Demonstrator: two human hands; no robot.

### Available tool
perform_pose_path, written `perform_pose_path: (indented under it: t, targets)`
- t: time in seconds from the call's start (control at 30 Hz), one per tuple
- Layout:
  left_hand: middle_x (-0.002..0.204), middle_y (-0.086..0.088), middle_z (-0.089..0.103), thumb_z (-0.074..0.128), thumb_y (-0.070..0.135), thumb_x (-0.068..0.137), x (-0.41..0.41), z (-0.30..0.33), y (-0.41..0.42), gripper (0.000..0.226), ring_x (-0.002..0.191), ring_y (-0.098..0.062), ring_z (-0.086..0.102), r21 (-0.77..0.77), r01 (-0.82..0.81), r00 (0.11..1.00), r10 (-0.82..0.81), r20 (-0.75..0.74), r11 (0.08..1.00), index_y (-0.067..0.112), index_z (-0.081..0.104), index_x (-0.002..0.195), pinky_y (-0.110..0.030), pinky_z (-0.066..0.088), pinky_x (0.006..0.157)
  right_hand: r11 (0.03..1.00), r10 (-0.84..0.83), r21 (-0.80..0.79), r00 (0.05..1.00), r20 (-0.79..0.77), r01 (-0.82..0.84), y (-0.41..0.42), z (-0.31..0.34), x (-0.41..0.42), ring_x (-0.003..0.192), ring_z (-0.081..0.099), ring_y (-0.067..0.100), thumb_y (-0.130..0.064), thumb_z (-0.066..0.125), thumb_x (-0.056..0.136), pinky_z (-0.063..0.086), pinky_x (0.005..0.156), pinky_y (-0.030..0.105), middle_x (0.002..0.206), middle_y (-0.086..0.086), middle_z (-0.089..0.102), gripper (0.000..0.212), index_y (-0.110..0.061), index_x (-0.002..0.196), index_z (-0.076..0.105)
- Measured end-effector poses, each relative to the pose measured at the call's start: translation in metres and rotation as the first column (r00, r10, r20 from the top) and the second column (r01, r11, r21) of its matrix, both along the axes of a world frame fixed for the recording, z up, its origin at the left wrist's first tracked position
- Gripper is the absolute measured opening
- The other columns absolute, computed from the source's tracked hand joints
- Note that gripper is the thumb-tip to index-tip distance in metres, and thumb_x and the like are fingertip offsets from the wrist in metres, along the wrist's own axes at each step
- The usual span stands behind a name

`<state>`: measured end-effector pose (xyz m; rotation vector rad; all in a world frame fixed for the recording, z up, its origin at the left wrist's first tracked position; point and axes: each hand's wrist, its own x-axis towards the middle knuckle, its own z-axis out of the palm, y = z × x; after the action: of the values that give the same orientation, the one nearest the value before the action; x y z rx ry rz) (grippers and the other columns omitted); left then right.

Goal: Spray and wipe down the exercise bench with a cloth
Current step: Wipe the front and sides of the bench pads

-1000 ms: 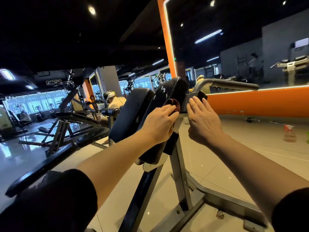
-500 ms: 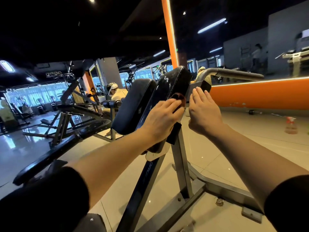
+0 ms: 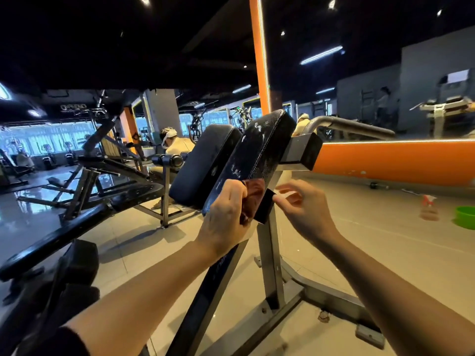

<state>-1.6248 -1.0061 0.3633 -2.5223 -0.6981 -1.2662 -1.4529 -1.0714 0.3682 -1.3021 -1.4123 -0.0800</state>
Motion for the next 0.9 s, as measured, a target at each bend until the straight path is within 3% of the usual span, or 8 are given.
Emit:
perform_pose_path:
  t: [0.13,0.27,0.37,0.5,0.63,0.73,0.8,0.9]
  targets:
    - [0.113,-0.009,0.046,0.087,0.017,0.067,0.038,0.022,-0.012,0.053,0.092,-0.009,0.047,-0.106,0.052,0.955,-0.019,0.295,0.993,0.007,0.051,0.106,-0.008,0.045,0.072,0.923,0.376,0.066,0.855,-0.356,-0.379,0.000,0.001,-0.022,0.100,0.063,0.008,-0.018,0.066,0.091,0.058,0.078,0.026,0.111,-0.011,0.060,0.035,-0.037,0.119,0.057]
    - [0.119,-0.009,0.052,0.082,0.018,0.073,0.046,0.019,-0.014,0.055,0.107,-0.013,0.051,-0.150,0.195,0.965,-0.163,0.206,0.969,0.006,0.053,0.118,-0.017,0.047,0.089,0.944,0.326,0.117,0.818,-0.474,-0.308,0.006,0.001,-0.019,0.114,0.057,0.015,-0.003,0.067,0.086,0.057,0.088,0.033,0.117,-0.012,0.056,0.050,-0.028,0.128,0.055]
    - [0.126,-0.007,0.054,0.072,0.035,0.079,0.028,0.007,-0.003,0.054,0.122,-0.014,0.046,-0.111,0.137,0.979,-0.117,0.165,0.984,0.010,0.053,0.124,-0.018,0.034,0.102,0.997,0.055,0.068,0.909,-0.414,-0.030,0.020,0.008,-0.010,0.113,0.057,0.024,-0.009,0.069,0.085,0.056,0.089,0.045,0.122,0.000,0.054,0.056,-0.029,0.132,0.046]
    - [0.113,-0.007,0.056,0.072,0.019,0.080,-0.004,-0.010,0.011,0.037,0.105,-0.016,0.051,-0.072,-0.039,0.965,0.056,0.255,0.997,0.010,0.058,0.114,-0.021,0.044,0.085,0.979,-0.174,0.066,0.960,-0.220,0.193,0.042,0.031,-0.003,0.106,0.057,0.023,-0.010,0.066,0.085,0.054,0.089,0.043,0.118,0.004,0.055,0.062,-0.022,0.138,0.035]
    - [0.112,-0.006,0.054,0.074,0.011,0.079,-0.021,-0.023,0.017,0.036,0.099,-0.018,0.051,-0.138,-0.121,0.955,0.153,0.254,0.983,0.012,0.059,0.112,-0.026,0.047,0.075,0.970,-0.241,-0.036,0.968,-0.063,0.239,0.060,0.028,-0.028,0.107,0.054,0.027,-0.003,0.059,0.085,0.043,0.081,0.029,0.118,0.006,0.052,0.055,-0.022,0.134,0.043]
    - [0.112,-0.006,0.057,0.074,0.008,0.079,-0.025,-0.028,0.020,0.037,0.098,-0.018,0.055,-0.162,-0.133,0.938,0.177,0.296,0.978,0.012,0.060,0.113,-0.030,0.052,0.076,0.985,-0.157,-0.061,0.986,0.053,0.160,0.054,-0.009,-0.055,0.104,0.052,0.020,-0.010,0.063,0.086,0.049,0.079,0.027,0.117,0.004,0.050,0.051,-0.023,0.131,0.044]
    - [0.114,-0.006,0.059,0.073,0.007,0.080,-0.024,-0.033,0.022,0.037,0.100,-0.019,0.057,-0.188,-0.130,0.934,0.184,0.307,0.974,0.013,0.061,0.115,-0.030,0.053,0.080,0.993,-0.062,-0.098,0.996,0.063,0.068,0.041,-0.023,-0.057,0.103,0.052,0.016,-0.018,0.067,0.086,0.052,0.081,0.026,0.115,0.001,0.051,0.047,-0.023,0.127,0.046]
    - [0.116,-0.004,0.061,0.070,0.010,0.084,-0.021,-0.042,0.022,0.039,0.103,-0.017,0.059,-0.243,-0.118,0.945,0.184,0.271,0.963,0.014,0.060,0.121,-0.026,0.051,0.083,0.983,-0.186,-0.017,0.982,-0.042,0.185,0.047,-0.001,-0.032,0.094,0.052,0.017,-0.023,0.067,0.085,0.048,0.075,0.027,0.106,0.000,0.048,0.040,-0.020,0.120,0.046]
